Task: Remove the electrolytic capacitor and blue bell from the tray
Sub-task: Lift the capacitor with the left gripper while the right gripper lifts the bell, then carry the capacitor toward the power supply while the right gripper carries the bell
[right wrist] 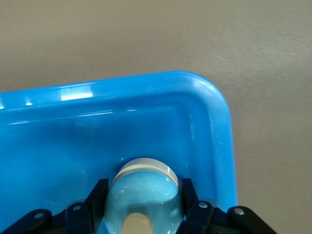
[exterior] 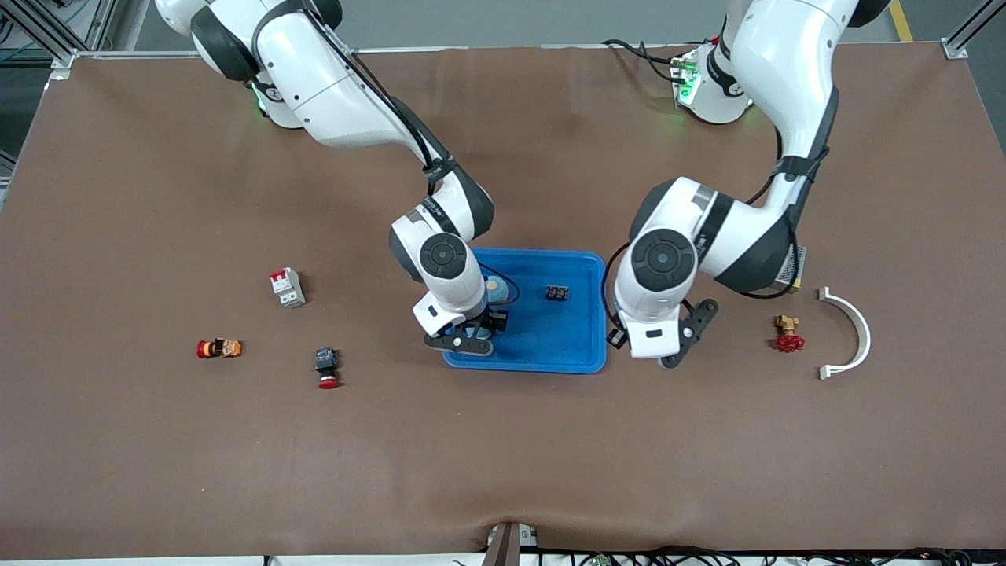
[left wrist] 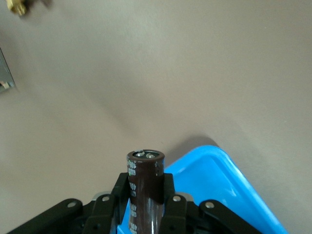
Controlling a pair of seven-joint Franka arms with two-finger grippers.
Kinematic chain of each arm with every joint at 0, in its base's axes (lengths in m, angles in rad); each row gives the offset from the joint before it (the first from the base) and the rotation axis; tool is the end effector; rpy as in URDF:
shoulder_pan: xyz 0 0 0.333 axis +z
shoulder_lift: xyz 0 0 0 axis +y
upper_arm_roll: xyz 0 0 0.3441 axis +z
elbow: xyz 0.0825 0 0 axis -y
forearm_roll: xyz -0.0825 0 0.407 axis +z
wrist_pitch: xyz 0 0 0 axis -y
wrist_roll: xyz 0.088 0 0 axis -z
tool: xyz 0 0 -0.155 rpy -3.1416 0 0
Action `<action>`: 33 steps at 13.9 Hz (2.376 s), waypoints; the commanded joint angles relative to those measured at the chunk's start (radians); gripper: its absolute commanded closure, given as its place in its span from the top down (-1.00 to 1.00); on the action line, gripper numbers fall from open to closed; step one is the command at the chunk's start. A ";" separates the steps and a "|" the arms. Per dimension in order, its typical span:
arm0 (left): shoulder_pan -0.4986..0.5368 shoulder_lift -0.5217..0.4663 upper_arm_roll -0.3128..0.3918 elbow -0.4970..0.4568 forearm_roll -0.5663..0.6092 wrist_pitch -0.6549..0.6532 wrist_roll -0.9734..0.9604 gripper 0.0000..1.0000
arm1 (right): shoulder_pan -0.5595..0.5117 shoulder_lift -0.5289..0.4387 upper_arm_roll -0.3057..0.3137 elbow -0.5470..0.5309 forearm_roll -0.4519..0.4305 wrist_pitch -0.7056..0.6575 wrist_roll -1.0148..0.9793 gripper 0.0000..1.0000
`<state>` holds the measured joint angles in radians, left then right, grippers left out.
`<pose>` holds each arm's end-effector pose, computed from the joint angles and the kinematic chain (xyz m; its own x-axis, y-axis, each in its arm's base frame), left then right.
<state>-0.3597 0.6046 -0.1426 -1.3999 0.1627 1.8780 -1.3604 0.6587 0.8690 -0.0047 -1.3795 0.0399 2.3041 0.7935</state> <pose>0.6620 -0.3221 0.3116 0.6839 0.7285 0.0404 0.7263 -0.6746 -0.1320 0.6184 0.4776 0.1514 0.9864 -0.1634 0.0192 -0.1621 -0.9850 -0.0587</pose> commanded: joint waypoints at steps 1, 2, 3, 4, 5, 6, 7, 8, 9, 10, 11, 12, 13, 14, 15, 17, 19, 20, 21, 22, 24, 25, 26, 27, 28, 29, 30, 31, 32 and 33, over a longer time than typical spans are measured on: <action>0.051 -0.051 -0.008 -0.017 -0.017 -0.036 0.128 -1.00 | -0.030 -0.036 0.000 0.054 -0.003 -0.144 0.001 -0.03; 0.067 -0.060 -0.008 -0.021 -0.023 -0.036 0.183 -1.00 | -0.045 -0.045 0.002 0.086 -0.002 -0.203 0.000 -0.03; 0.083 -0.066 -0.008 -0.025 -0.028 -0.036 0.240 -1.00 | -0.054 -0.047 0.003 0.114 -0.002 -0.248 0.000 -0.03; 0.100 -0.077 -0.008 -0.033 -0.028 -0.043 0.303 -1.00 | -0.065 -0.050 0.003 0.135 0.001 -0.288 -0.002 -0.03; 0.114 -0.083 -0.008 -0.034 -0.028 -0.057 0.375 -1.00 | -0.083 -0.050 0.008 0.161 0.002 -0.326 -0.007 -0.03; 0.137 -0.097 -0.009 -0.037 -0.031 -0.059 0.445 -1.00 | -0.102 -0.051 0.009 0.180 0.005 -0.363 -0.035 -0.03; 0.160 -0.106 -0.009 -0.039 -0.047 -0.059 0.518 -1.00 | -0.125 -0.056 0.011 0.191 0.008 -0.396 -0.081 -0.03; 0.178 -0.124 -0.009 -0.047 -0.066 -0.059 0.612 -1.00 | -0.154 -0.071 0.014 0.201 0.011 -0.422 -0.114 -0.03; 0.200 -0.146 -0.009 -0.072 -0.074 -0.059 0.709 -1.00 | -0.180 -0.083 0.014 0.201 0.021 -0.436 -0.150 -0.03; 0.218 -0.167 -0.009 -0.088 -0.084 -0.057 0.774 -1.00 | -0.204 -0.096 0.014 0.201 0.024 -0.451 -0.204 -0.03; 0.226 -0.178 -0.009 -0.102 -0.084 -0.056 0.820 -1.00 | -0.233 -0.103 0.014 0.201 0.025 -0.472 -0.261 -0.03; 0.229 -0.189 -0.008 -0.109 -0.084 -0.053 0.855 -1.00 | -0.264 -0.114 0.014 0.201 0.025 -0.491 -0.317 -0.03; 0.235 -0.192 -0.008 -0.119 -0.083 -0.050 0.882 -1.00 | -0.292 -0.122 0.014 0.201 0.025 -0.503 -0.374 -0.03; 0.237 -0.195 -0.008 -0.123 -0.078 -0.046 0.912 -1.00 | -0.318 -0.133 0.012 0.201 0.025 -0.517 -0.432 -0.03; 0.237 -0.200 -0.008 -0.137 -0.077 -0.033 0.935 -1.00 | -0.347 -0.134 0.012 0.201 0.025 -0.522 -0.489 -0.03; 0.246 -0.251 -0.008 -0.248 -0.075 0.059 0.963 -1.00 | -0.387 -0.140 0.009 0.200 0.025 -0.523 -0.586 -0.03; 0.268 -0.337 -0.009 -0.434 -0.077 0.235 0.977 -1.00 | -0.424 -0.142 0.002 0.195 0.011 -0.523 -0.690 -0.03; 0.269 -0.363 -0.008 -0.494 -0.077 0.284 0.991 -1.00 | -0.453 -0.142 0.002 0.195 0.009 -0.525 -0.750 -0.03; 0.269 -0.377 -0.008 -0.525 -0.077 0.294 1.006 -1.00 | -0.479 -0.142 0.002 0.192 0.008 -0.525 -0.808 -0.03; 0.269 -0.387 -0.008 -0.545 -0.077 0.294 1.027 -1.00 | -0.496 -0.142 0.000 0.191 0.005 -0.523 -0.857 -0.03; 0.269 -0.419 -0.009 -0.599 -0.077 0.297 1.061 -1.00 | -0.530 -0.140 -0.001 0.183 0.003 -0.520 -0.930 -0.03; 0.269 -0.433 -0.009 -0.626 -0.075 0.303 1.066 -1.00 | -0.543 -0.140 -0.001 0.181 -0.008 -0.517 -0.962 -0.03; 0.269 -0.449 -0.009 -0.654 -0.075 0.320 1.070 -1.00 | -0.553 -0.139 -0.001 0.175 -0.032 -0.512 -0.993 -0.03; 0.269 -0.463 -0.011 -0.689 -0.075 0.341 1.080 -1.00 | -0.556 -0.139 0.000 0.169 -0.058 -0.506 -1.014 -0.03; 0.269 -0.474 -0.012 -0.717 -0.077 0.369 1.084 -1.00 | -0.562 -0.139 0.000 0.152 -0.061 -0.491 -1.022 -0.03; 0.269 -0.479 -0.012 -0.741 -0.077 0.386 1.084 -1.00 | -0.571 -0.139 0.000 0.128 -0.061 -0.467 -1.028 -0.03; 0.269 -0.486 -0.012 -0.766 -0.077 0.409 1.090 -1.00 | -0.580 -0.139 0.002 0.100 -0.060 -0.436 -1.054 -0.03; 0.269 -0.490 -0.012 -0.801 -0.077 0.441 1.092 -1.00 | -0.593 -0.139 0.002 0.070 -0.057 -0.396 -1.086 -0.03; 0.268 -0.496 -0.012 -0.839 -0.077 0.482 1.097 -1.00 | -0.602 -0.139 0.003 0.038 -0.055 -0.355 -1.106 -0.03; 0.269 -0.497 -0.012 -0.870 -0.077 0.522 1.101 -1.00 | -0.606 -0.139 0.003 0.011 -0.055 -0.323 -1.119 -0.03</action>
<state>-0.0995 0.1539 -0.1485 -2.1778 0.0933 2.3247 -0.2896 0.0814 0.7468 -0.0217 -1.3010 -0.0006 1.9232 -0.2856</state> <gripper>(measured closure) 0.674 0.344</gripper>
